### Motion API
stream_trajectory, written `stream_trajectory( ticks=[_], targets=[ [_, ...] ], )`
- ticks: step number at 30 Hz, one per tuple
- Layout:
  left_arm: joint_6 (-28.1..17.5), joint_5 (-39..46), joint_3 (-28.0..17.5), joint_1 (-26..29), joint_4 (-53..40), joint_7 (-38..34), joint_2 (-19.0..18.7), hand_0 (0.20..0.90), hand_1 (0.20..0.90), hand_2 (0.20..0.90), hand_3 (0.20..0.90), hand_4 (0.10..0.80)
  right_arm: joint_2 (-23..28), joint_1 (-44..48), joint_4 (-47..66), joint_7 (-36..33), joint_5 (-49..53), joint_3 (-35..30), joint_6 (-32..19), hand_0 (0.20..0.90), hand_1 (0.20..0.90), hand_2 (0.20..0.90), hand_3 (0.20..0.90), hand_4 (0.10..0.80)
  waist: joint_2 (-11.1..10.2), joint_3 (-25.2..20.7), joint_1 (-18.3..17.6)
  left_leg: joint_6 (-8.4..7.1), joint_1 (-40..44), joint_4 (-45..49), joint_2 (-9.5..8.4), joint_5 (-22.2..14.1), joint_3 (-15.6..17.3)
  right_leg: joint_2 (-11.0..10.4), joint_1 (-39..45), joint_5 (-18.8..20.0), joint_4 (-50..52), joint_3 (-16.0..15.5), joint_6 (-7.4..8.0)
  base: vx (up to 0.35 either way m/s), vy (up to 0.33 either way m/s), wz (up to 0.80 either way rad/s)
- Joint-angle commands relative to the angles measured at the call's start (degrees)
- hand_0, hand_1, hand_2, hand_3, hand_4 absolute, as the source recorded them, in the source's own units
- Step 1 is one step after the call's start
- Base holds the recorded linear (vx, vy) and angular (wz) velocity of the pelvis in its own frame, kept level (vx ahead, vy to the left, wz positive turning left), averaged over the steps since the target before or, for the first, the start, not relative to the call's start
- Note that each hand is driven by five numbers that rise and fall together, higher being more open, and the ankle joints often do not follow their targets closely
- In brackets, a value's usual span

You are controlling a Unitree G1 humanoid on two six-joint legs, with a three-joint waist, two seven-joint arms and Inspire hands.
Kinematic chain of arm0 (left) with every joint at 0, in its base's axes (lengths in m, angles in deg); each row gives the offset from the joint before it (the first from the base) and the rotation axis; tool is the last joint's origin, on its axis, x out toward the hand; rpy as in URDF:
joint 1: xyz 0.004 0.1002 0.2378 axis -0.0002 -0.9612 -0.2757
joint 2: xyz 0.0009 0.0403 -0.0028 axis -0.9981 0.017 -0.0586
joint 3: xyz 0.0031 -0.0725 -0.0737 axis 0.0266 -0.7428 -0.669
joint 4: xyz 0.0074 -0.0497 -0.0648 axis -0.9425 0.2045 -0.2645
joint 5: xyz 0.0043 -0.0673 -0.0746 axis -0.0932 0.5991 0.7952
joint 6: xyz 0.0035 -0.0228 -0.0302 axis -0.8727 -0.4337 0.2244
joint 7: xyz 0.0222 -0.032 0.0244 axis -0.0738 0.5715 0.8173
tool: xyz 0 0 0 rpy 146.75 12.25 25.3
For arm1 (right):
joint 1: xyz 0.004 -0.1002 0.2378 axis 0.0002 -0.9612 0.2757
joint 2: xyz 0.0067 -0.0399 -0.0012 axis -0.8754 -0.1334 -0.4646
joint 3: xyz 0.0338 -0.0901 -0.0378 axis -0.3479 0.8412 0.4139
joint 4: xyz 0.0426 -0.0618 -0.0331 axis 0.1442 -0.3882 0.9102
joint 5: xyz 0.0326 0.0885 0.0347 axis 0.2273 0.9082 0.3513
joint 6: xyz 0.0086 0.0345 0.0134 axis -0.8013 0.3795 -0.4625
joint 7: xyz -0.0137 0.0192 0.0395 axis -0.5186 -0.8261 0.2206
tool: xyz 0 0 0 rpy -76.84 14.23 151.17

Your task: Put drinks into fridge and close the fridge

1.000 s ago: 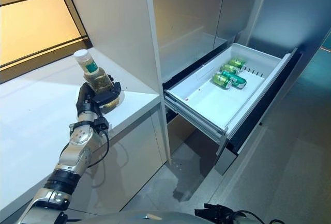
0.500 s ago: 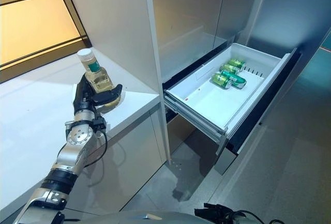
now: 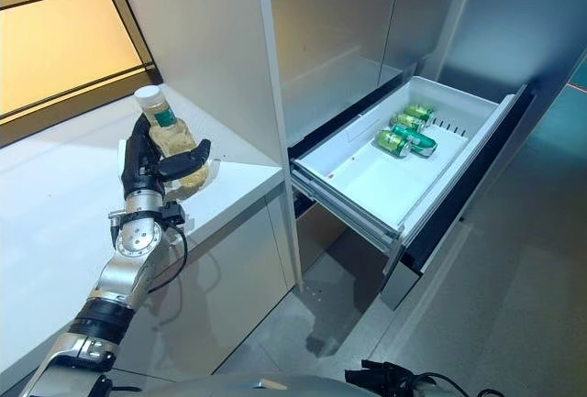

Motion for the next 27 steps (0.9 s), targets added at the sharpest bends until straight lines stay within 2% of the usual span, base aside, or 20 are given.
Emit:
stream_trajectory(
  ticks=[1, 8, 17, 22, 27],
  targets=[
    [-7.91, -0.12, -3.4, 7.26, -8.58, -0.08, -3.28, 0.9, 0.9, 0.9, 0.9, 0.8, 0.39, -0.49, -3.57, 1.34, -0.7, 1.18, 0.1, 0.9, 0.9, 0.9, 0.9, 0.8, 2.17, -0.83, 1.24, 1.24, 0.66, 1.21, -1.43, -6.86, 2.23, 2.1, -4.2, -3.09, 5.53, -0.37, 2.69, 0.0, 0.0, 0.0],
    [-5.48, 6.39, -2.74, 7.9, -12.01, 4.78, -2.83, 0.9, 0.9, 0.9, 0.9, 0.8, 0.32, -0.3, -3.9, 1.22, -0.6, 1.17, -0.13, 0.9, 0.9, 0.9, 0.9, 0.8, 2.38, -0.81, 1.26, 1.27, 0.68, 1.23, -1.44, -6.92, 2.06, 2.07, -4.17, -3.27, 5.65, -0.46, 2.7, 0.0, 0.0, 0.0],
    [-3.52, 4.95, -2.06, 7.74, -13.51, 5.3, -3.21, 0.9, 0.9, 0.9, 0.9, 0.8, 0.48, -0.01, -4.17, 1.41, -0.3, 0.96, -0.25, 0.9, 0.9, 0.9, 0.9, 0.8, 2.54, -0.71, 1.38, 1.35, 0.77, 1.21, -1.48, -6.93, 1.88, 2.06, -4.11, -3.27, 5.69, -0.45, 2.7, 0.0, 0.0, 0.0],
    [0.89, 1.98, -1.7, 7.92, -12.54, 5.37, -4.66, 0.9, 0.9, 0.9, 0.9, 0.8, 0.55, 0.11, -4.16, 1.25, -0.2, 0.98, -0.35, 0.9, 0.9, 0.9, 0.9, 0.8, 2.71, -0.75, 1.34, 1.39, 0.71, 1.21, -1.51, -6.86, 1.94, 2.08, -4.13, -3.16, 5.56, -0.29, 2.77, 0.0, 0.0, 0.0],
    [2.51, 0.07, -1.89, 8.18, -11.53, 4.65, -6.09, 0.9, 0.9, 0.9, 0.9, 0.8, 0.59, 0.09, -4.04, 1.12, 0.0, 1.01, -0.29, 0.9, 0.9, 0.9, 0.9, 0.8, 2.73, -0.79, 1.41, 1.38, 0.74, 1.17, -1.49, -6.85, 1.99, 2.1, -4.05, -3.1, 5.39, -0.36, 2.82, 0.0, 0.0, 0.0]
  ],
)
